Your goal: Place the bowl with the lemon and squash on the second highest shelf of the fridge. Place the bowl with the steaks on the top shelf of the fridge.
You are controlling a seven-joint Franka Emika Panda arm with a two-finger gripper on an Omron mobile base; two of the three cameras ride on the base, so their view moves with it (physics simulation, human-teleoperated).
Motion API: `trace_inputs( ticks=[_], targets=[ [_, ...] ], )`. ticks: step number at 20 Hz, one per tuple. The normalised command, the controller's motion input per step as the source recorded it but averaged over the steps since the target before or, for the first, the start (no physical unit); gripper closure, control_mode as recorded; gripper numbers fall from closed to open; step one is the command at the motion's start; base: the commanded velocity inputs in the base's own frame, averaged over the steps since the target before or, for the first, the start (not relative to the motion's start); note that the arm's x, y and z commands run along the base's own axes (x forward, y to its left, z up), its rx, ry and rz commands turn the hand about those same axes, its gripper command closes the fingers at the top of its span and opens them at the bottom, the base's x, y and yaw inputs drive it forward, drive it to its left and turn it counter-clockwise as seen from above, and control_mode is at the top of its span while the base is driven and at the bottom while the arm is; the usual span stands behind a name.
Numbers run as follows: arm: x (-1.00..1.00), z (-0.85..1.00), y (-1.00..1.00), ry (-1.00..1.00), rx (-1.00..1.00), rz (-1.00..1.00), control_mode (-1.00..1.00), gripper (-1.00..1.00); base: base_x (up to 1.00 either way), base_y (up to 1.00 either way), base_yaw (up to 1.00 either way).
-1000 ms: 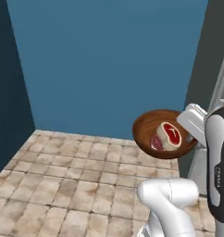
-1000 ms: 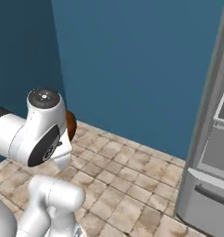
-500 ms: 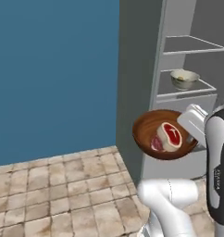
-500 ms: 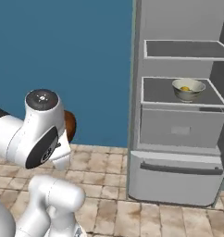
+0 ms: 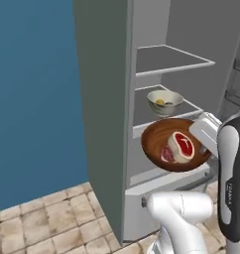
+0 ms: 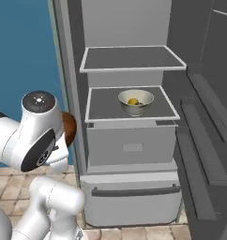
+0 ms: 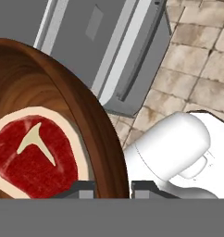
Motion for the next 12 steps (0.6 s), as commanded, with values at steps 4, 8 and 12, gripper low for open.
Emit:
trace_inputs(
  ticks=[4, 8, 12],
  targets=[
    [0.0, 0.0, 0.0, 0.0, 0.0, 0.0, 1.0, 1.0, 1.0, -0.42, -0.12],
    [0.0, 0.0, 0.0, 0.0, 0.0, 0.0, 1.0, 1.0, 0.94, -0.3, -0.08],
    [0.01, 0.15, 0.0, -0.02, 0.0, -0.07, -1.0, 1.0, 0.28, 0.0, -0.04]
  ],
)
